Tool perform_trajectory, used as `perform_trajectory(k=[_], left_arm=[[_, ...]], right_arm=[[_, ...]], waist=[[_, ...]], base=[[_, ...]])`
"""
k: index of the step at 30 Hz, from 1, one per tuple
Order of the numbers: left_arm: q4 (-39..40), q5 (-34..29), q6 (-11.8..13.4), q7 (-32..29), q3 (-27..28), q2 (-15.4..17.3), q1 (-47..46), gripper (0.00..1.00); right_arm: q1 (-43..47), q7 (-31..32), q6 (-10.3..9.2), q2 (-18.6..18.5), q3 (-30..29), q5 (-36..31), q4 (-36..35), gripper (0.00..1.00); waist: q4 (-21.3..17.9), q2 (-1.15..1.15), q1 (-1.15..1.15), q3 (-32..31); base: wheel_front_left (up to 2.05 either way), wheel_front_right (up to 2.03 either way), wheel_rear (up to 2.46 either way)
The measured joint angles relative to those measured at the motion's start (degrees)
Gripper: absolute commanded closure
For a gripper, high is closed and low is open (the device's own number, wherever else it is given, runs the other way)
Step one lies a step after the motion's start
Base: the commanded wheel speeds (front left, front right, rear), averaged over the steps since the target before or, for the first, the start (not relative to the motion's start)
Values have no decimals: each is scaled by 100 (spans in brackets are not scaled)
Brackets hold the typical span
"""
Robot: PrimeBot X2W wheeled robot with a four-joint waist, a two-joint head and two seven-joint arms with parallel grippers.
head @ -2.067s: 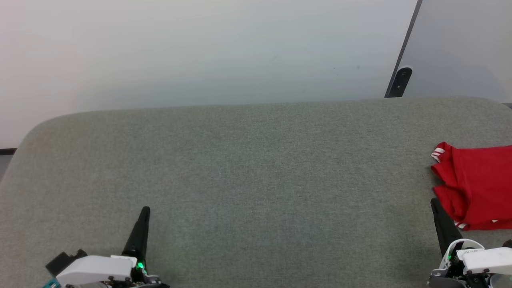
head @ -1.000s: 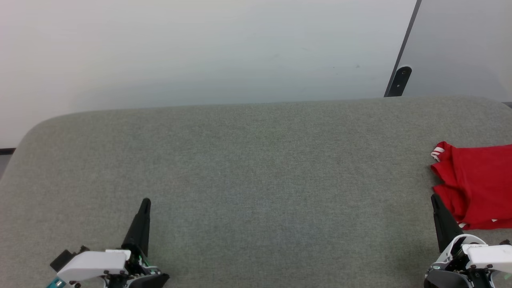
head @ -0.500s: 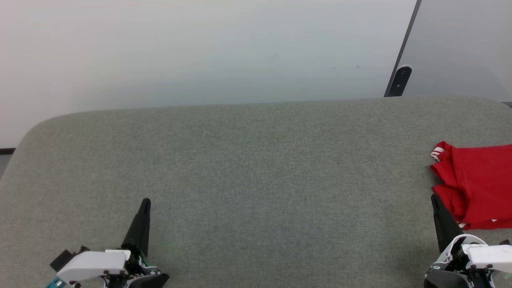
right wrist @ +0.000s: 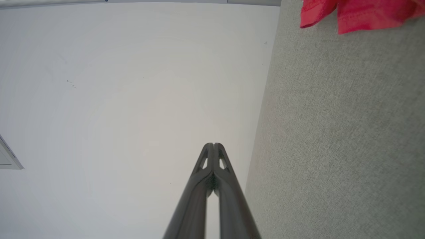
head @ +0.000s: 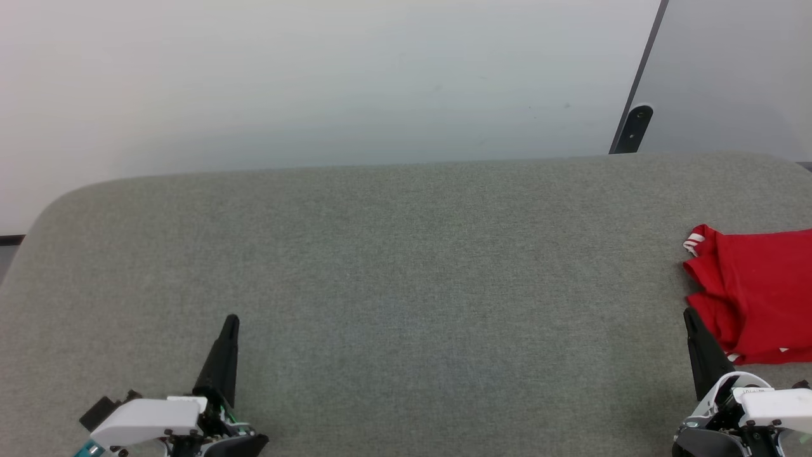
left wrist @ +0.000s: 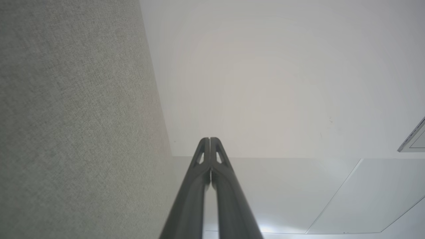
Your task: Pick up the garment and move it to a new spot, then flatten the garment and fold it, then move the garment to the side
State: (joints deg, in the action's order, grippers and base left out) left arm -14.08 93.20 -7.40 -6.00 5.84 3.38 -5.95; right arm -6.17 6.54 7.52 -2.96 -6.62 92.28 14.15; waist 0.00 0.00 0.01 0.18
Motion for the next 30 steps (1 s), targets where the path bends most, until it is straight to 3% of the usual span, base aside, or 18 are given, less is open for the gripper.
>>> perform_trajectory(k=[30], left_arm=[[-1, -35, 0, -10, 25, -18, -1, 100]], right_arm=[[0, -1, 0, 0, 1, 0, 0, 100]], waist=[[0, 0, -1, 0]], base=[[0, 0, 0]])
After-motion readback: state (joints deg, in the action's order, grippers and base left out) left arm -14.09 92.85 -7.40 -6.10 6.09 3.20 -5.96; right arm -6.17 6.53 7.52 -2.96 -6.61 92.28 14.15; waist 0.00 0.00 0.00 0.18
